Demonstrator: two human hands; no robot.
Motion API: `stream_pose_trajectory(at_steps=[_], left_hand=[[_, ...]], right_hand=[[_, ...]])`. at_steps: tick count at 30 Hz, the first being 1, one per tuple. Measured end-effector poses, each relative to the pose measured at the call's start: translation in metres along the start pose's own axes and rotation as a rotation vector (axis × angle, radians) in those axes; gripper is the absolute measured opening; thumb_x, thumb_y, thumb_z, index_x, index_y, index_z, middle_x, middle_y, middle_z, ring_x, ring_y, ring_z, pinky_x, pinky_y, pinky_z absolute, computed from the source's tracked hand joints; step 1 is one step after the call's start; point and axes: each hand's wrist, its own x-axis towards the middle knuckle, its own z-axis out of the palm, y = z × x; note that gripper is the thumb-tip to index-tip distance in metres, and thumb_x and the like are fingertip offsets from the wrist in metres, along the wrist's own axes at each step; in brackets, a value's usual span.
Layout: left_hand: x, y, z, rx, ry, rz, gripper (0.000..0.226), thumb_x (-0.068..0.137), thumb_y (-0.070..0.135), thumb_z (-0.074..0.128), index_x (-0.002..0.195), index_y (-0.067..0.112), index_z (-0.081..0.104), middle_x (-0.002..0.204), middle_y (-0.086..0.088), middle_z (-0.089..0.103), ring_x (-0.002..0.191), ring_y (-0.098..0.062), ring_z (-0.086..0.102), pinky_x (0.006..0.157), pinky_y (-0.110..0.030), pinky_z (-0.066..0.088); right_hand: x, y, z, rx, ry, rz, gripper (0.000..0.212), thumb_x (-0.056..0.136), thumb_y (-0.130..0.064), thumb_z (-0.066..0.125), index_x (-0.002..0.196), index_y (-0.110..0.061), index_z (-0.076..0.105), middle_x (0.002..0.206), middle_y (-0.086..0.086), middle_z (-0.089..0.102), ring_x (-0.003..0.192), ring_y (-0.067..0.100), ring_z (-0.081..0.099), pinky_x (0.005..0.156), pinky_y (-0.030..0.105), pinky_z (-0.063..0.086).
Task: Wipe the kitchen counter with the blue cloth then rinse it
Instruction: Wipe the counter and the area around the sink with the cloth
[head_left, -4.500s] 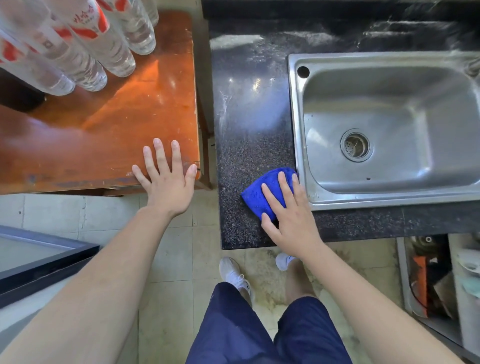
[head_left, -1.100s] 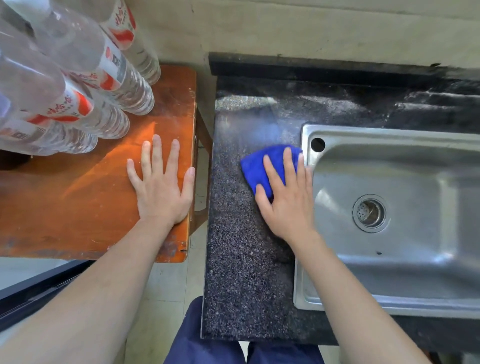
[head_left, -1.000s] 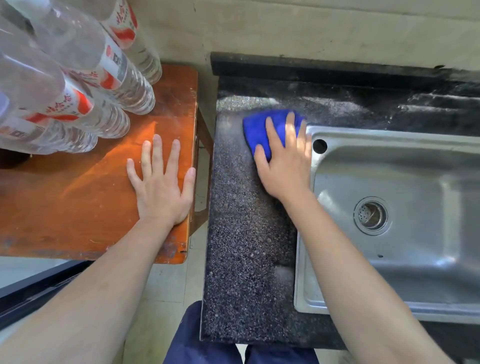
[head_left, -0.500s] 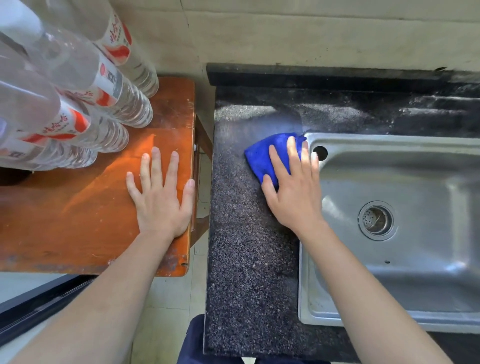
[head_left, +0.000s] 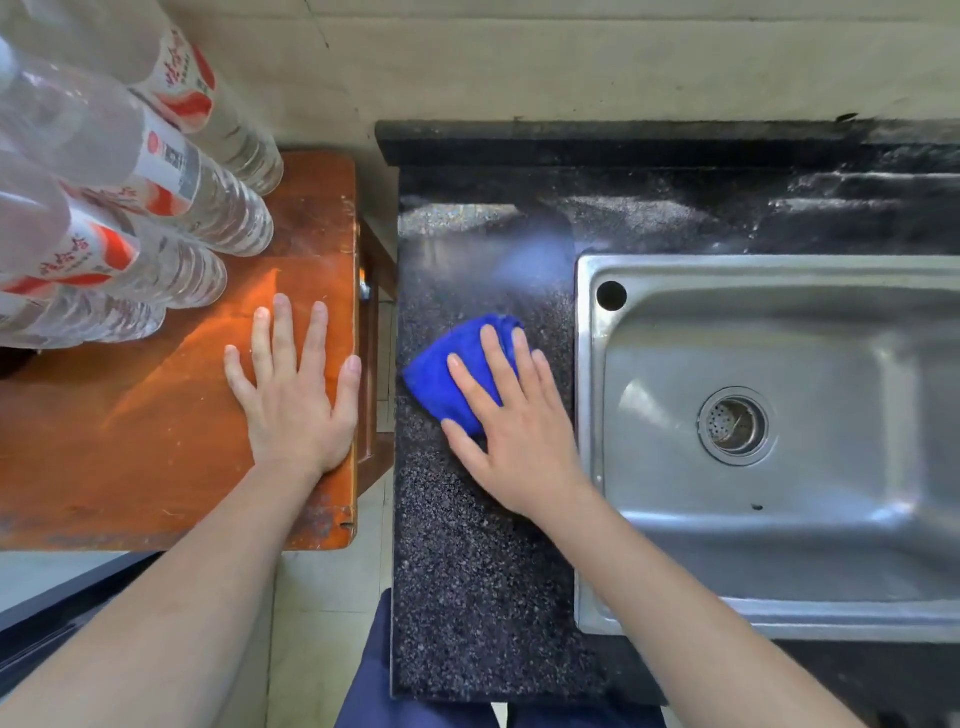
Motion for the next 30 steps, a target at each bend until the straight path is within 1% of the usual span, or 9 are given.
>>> stream_pose_trajectory(at_steps=[3, 6, 11, 13, 16, 22, 26, 28, 30], left_hand=[[0.001, 0.005, 0.000, 0.001, -0.006, 0.003, 0.065, 0.100, 0.055, 0.020, 0.159, 0.028, 0.018, 0.168, -0.006, 0.005, 0.155, -0.026, 0.001, 0.121, -0.059, 0.003], [0.003, 0.004, -0.001, -0.005, 0.004, 0.005, 0.065, 0.101, 0.055, 0.022, 0.159, 0.028, 0.018, 0.168, -0.006, 0.006, 0.154, -0.026, 0.002, 0.121, -0.059, 0.003], [0.001, -0.001, 0.001, -0.012, -0.006, 0.005, 0.064, 0.101, 0.055, 0.020, 0.159, 0.028, 0.018, 0.168, -0.006, 0.005, 0.155, -0.025, 0.001, 0.121, -0.059, 0.002], [0.000, -0.002, 0.000, -0.014, -0.008, -0.004, 0.065, 0.101, 0.057, 0.017, 0.159, 0.029, 0.017, 0.168, -0.006, 0.005, 0.155, -0.025, 0.000, 0.120, -0.059, 0.002], [0.004, -0.001, -0.001, -0.015, -0.011, -0.003, 0.066, 0.100, 0.059, 0.013, 0.159, 0.029, 0.016, 0.168, -0.006, 0.004, 0.154, -0.025, -0.001, 0.120, -0.060, 0.002], [0.004, -0.002, -0.001, 0.010, -0.055, 0.027, 0.077, 0.096, 0.070, 0.010, 0.159, 0.027, 0.011, 0.168, -0.010, 0.000, 0.154, -0.030, -0.003, 0.118, -0.064, 0.000], [0.011, -0.005, -0.007, 0.053, -0.205, 0.039, 0.089, 0.090, 0.078, 0.005, 0.160, 0.024, -0.001, 0.167, -0.014, -0.010, 0.153, -0.033, -0.012, 0.116, -0.069, -0.005], [-0.009, -0.001, -0.008, 0.120, -0.229, 0.120, 0.088, 0.091, 0.076, 0.006, 0.160, 0.022, -0.003, 0.166, -0.017, -0.013, 0.152, -0.034, -0.014, 0.115, -0.070, -0.005], [-0.051, 0.013, -0.007, 0.075, -0.178, 0.291, 0.083, 0.096, 0.071, 0.016, 0.161, 0.021, 0.003, 0.166, -0.017, -0.010, 0.153, -0.034, -0.011, 0.116, -0.068, -0.004]], right_hand=[[-0.035, 0.036, -0.012, -0.062, 0.001, 0.032, 0.065, 0.095, -0.058, 0.049, 0.153, -0.028, 0.043, 0.166, 0.011, 0.021, 0.153, 0.037, 0.017, 0.124, 0.053, 0.015], [0.002, 0.045, -0.015, -0.083, 0.017, 0.074, 0.066, 0.095, -0.060, 0.045, 0.152, -0.026, 0.043, 0.165, 0.015, 0.023, 0.152, 0.041, 0.018, 0.124, 0.053, 0.013], [0.086, 0.002, -0.001, 0.028, 0.083, 0.330, 0.064, 0.101, -0.059, 0.033, 0.155, -0.024, 0.038, 0.166, 0.018, 0.017, 0.151, 0.046, 0.011, 0.122, 0.056, 0.013], [0.078, -0.020, 0.008, 0.026, 0.053, 0.314, 0.065, 0.101, -0.059, 0.034, 0.156, -0.026, 0.034, 0.167, 0.017, 0.013, 0.152, 0.045, 0.006, 0.123, 0.055, 0.012], [0.016, -0.046, 0.025, 0.062, 0.053, 0.224, 0.064, 0.099, -0.057, 0.042, 0.155, -0.028, 0.036, 0.167, 0.015, 0.012, 0.153, 0.043, 0.005, 0.123, 0.054, 0.011], [-0.142, -0.103, 0.062, 0.096, 0.015, 0.238, 0.064, 0.098, -0.058, 0.047, 0.156, -0.033, 0.034, 0.169, 0.007, 0.010, 0.155, 0.037, 0.002, 0.124, 0.053, 0.013], [-0.222, -0.109, 0.072, 0.046, 0.002, 0.309, 0.066, 0.095, -0.060, 0.051, 0.154, -0.033, 0.038, 0.168, 0.007, 0.015, 0.155, 0.033, 0.007, 0.122, 0.053, 0.021], [-0.253, -0.107, 0.072, 0.007, -0.027, 0.376, 0.067, 0.095, -0.062, 0.049, 0.154, -0.034, 0.037, 0.168, 0.007, 0.015, 0.155, 0.033, 0.009, 0.121, 0.053, 0.024], [-0.276, -0.104, 0.067, -0.013, -0.045, 0.445, 0.067, 0.096, -0.063, 0.047, 0.155, -0.033, 0.036, 0.168, 0.006, 0.015, 0.154, 0.034, 0.013, 0.121, 0.053, 0.025]])
